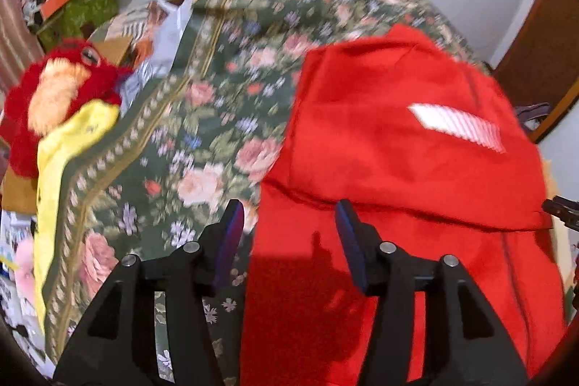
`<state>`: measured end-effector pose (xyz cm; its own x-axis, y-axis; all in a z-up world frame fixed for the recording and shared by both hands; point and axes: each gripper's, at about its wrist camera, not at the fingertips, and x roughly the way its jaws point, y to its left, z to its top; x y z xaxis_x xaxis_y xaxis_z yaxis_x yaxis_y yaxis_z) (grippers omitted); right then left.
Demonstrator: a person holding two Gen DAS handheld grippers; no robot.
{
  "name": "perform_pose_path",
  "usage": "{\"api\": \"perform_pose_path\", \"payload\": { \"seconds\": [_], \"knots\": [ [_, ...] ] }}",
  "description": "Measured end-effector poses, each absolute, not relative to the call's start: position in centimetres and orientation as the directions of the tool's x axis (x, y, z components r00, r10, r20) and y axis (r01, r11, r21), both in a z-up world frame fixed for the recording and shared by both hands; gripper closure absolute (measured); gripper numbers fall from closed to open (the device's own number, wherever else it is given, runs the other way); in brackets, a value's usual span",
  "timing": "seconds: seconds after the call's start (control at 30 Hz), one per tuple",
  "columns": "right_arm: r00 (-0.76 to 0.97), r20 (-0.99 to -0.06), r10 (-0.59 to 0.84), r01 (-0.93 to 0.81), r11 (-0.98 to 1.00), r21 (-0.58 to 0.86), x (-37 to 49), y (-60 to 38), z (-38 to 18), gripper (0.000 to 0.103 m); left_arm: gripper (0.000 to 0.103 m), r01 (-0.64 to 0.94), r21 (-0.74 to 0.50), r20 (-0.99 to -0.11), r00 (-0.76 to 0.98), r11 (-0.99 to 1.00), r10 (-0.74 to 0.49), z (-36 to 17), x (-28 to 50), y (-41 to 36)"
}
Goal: Fold large clothes
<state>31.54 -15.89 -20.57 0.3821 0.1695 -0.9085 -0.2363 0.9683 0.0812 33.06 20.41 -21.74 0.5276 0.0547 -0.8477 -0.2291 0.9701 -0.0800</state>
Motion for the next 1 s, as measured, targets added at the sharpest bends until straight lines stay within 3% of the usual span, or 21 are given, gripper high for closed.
{"api": "perform_pose_path", "payload": {
  "seconds": [0.23,0.47,0.63,1.0],
  "knots": [
    [0.495,-0.847,0.193,-0.267,0.962,0.063,32.3,-15.3,-16.5,0.028,0.033,-0.132,-0.066,-0.786,0.618,0.989,0.030,-16.8,35.8,17.0],
    [0.576,-0.796,0.189,-0.282,0.959,0.023,36.0,-14.2,-14.7,0.026,0.032,-0.053,-0.087,-0.753,0.657,0.995,-0.031,-14.8,42.4,14.0],
    [0.585,-0.784,0.206,-0.281,0.959,0.042,39.8,-13.3,-14.8,0.026,0.025,-0.039,-0.161,-0.758,0.644,0.986,-0.099,-15.7,47.5,13.6],
    [0.534,-0.818,0.213,-0.283,0.957,0.064,47.0,-11.5,-18.7,0.026,0.025,-0.134,-0.351,-0.801,0.555,0.927,-0.223,-22.4,57.9,15.3]
  ]
}}
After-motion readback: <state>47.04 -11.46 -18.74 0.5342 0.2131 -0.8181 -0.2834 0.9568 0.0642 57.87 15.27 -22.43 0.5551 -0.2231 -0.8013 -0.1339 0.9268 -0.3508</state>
